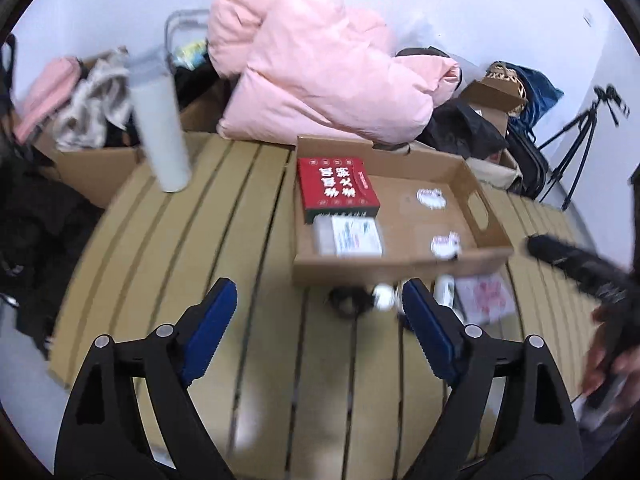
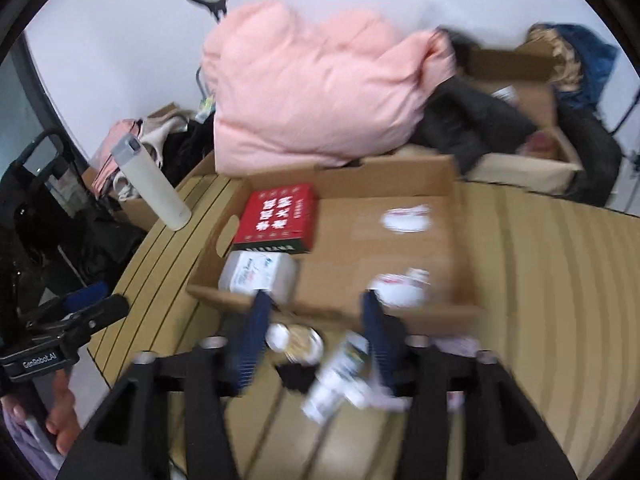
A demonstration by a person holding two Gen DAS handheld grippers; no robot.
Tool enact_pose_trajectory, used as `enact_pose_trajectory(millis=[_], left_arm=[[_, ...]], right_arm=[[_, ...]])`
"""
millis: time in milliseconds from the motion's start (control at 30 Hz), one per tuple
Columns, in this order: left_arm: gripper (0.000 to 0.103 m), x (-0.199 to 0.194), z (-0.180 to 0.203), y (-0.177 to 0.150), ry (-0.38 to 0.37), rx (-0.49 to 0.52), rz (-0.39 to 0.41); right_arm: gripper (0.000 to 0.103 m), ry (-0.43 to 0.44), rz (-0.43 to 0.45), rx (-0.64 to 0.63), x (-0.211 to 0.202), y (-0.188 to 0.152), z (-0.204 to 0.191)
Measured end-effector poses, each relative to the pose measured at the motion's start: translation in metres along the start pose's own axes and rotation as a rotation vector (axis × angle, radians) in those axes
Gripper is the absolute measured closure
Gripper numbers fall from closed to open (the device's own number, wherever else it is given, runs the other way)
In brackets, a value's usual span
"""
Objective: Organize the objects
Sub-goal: 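Place the white jug into the tray beside the red box, then withdraw the right gripper and move toward the black pouch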
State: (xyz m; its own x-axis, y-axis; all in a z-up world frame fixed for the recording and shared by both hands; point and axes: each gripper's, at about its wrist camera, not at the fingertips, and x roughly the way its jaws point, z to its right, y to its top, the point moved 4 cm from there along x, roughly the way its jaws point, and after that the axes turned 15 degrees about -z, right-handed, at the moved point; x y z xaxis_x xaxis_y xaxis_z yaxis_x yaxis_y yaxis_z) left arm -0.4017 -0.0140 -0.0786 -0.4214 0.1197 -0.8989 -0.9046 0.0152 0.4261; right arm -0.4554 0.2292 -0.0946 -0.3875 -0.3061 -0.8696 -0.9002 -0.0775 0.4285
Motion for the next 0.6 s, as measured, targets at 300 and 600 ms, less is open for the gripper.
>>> enact_pose_trajectory(millis=[300, 600], left_arm=[[0.002, -0.094, 0.014, -0.085, 0.092, 0.031, 0.139], [0.0, -0.126, 0.033, -0.139, 0.111, 0.049, 0.145]], right_arm=[[0.021, -0.112, 0.105, 0.057, -0.111, -0.115, 0.037], [0.021, -0.097, 0.161, 0.047, -0.149, -0.186, 0.023]])
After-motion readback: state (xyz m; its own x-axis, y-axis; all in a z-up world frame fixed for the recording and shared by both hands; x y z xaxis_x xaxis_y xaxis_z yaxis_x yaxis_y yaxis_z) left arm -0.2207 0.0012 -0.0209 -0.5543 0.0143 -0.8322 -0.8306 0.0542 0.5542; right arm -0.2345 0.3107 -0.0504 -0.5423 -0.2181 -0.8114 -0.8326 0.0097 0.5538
